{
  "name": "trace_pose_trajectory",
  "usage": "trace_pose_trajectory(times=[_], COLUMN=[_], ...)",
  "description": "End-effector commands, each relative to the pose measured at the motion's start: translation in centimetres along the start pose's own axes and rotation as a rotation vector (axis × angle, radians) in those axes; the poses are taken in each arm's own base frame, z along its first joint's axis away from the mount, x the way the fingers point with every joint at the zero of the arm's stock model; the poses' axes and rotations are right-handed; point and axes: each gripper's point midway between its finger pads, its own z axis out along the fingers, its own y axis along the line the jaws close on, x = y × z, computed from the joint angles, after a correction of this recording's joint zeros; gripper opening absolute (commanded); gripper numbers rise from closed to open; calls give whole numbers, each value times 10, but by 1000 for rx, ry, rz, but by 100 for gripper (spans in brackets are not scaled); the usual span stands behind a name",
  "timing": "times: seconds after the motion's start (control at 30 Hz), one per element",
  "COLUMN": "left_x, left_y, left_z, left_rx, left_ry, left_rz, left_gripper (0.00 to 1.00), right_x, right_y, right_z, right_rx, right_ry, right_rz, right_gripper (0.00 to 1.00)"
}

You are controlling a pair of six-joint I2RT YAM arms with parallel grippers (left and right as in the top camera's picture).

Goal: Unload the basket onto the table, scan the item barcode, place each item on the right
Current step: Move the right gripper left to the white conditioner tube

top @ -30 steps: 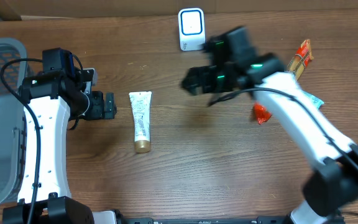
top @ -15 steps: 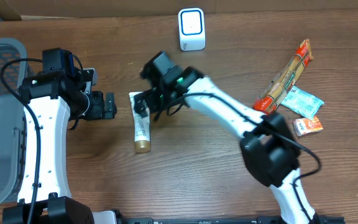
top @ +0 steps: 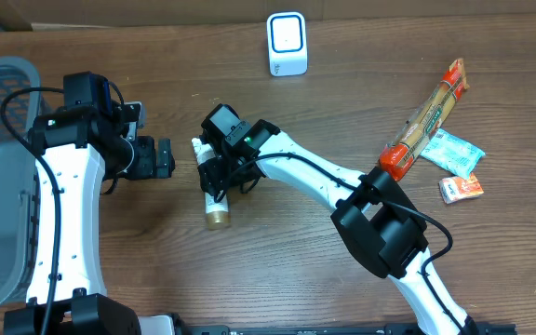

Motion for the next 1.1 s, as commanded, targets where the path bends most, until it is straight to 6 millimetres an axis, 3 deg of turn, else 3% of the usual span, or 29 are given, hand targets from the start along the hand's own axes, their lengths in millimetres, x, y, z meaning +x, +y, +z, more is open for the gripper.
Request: trace_pose_trajectory(times=[0.0, 0.37, 0.6, 0.77, 0.87, 0.97, 1.07], left_x=[0, 0, 0, 0, 0, 0, 0], left_y=[-1, -1, -1, -1, -1, -1, -1], left_z=[1, 1, 1, 1, 1, 1, 1], left_rx=[1, 1, 1, 1, 1, 1, 1], left_ry=[1, 1, 1, 2, 1, 1, 2], left_rz=[21, 21, 21, 21, 21, 21, 21], left_gripper=[100, 100, 100, 100, 99, 99, 100], right_x=[5, 46, 43, 31, 31, 33, 32], right_y=[-26, -88, -114, -112, -114, -109, -95], right_z=[-8, -34, -55, -72, -80, -77, -71], right_rx=[107, 181, 210, 216, 286, 303, 289], right_ry=[17, 241, 254, 188, 146, 130, 124], right_rz=[35, -57, 25, 134, 363, 477, 450], right_gripper=[66, 66, 65, 65, 66, 66, 73])
